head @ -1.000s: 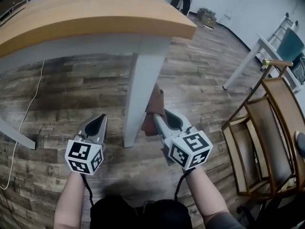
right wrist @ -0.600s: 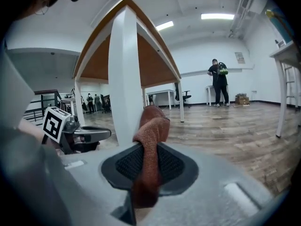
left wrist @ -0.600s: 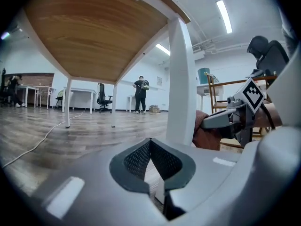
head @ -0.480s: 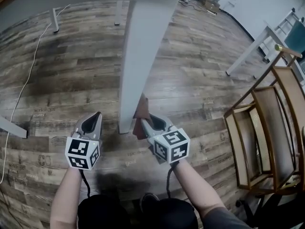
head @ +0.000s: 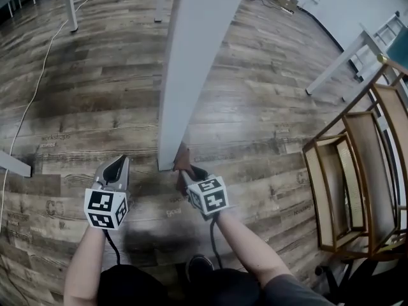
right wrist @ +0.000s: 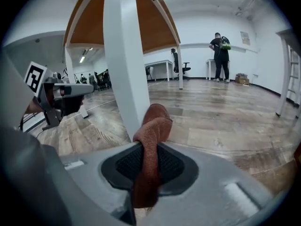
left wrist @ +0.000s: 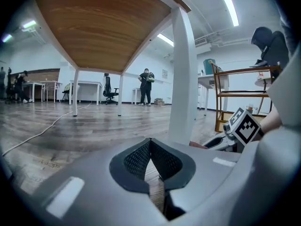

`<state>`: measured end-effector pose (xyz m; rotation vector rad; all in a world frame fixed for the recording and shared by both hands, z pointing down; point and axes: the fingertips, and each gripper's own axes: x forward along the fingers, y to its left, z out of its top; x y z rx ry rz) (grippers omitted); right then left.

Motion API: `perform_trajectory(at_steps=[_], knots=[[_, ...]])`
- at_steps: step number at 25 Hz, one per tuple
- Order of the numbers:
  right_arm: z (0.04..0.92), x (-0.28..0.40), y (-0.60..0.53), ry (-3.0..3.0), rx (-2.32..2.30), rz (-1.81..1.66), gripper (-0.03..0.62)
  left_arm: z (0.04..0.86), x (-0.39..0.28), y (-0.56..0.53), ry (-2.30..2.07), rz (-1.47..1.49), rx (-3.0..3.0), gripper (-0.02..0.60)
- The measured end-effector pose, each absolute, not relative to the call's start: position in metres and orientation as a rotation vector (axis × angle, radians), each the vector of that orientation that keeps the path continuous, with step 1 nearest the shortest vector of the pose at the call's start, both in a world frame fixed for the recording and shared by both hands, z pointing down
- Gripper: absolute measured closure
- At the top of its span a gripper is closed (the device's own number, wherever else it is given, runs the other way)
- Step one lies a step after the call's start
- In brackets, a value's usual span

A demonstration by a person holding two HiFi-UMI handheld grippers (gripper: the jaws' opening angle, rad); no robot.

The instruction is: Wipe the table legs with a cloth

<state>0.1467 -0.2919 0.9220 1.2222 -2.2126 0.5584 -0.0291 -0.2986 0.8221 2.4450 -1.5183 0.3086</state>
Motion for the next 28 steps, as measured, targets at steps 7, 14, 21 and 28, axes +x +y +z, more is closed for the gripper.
perform_trajectory(at_steps=[7,14,21,28], knots=[[0.931,0.157,-0.295,-2.183,1.23,0.571,0.528,0.825,-0.03,-0.297,-1.51,0.318,2.449,0.563],[0.793,0.183,-0.341,-2.324,1.253,0.154,0.528,0.749,-0.043,-0.321,-1.559,0.232,2.52,0.563],[0.606,0.168,-0.371,-2.398,1.166,-0.426,0.528,0.624,-0.034,-0.334,-1.539,0.138,2.685,0.563],[0.486,0.144,-0.385,-2.319,1.076,-0.814,0.528,0.535,-0.011,-0.345,-1.549,0.035,2.791,0.562]])
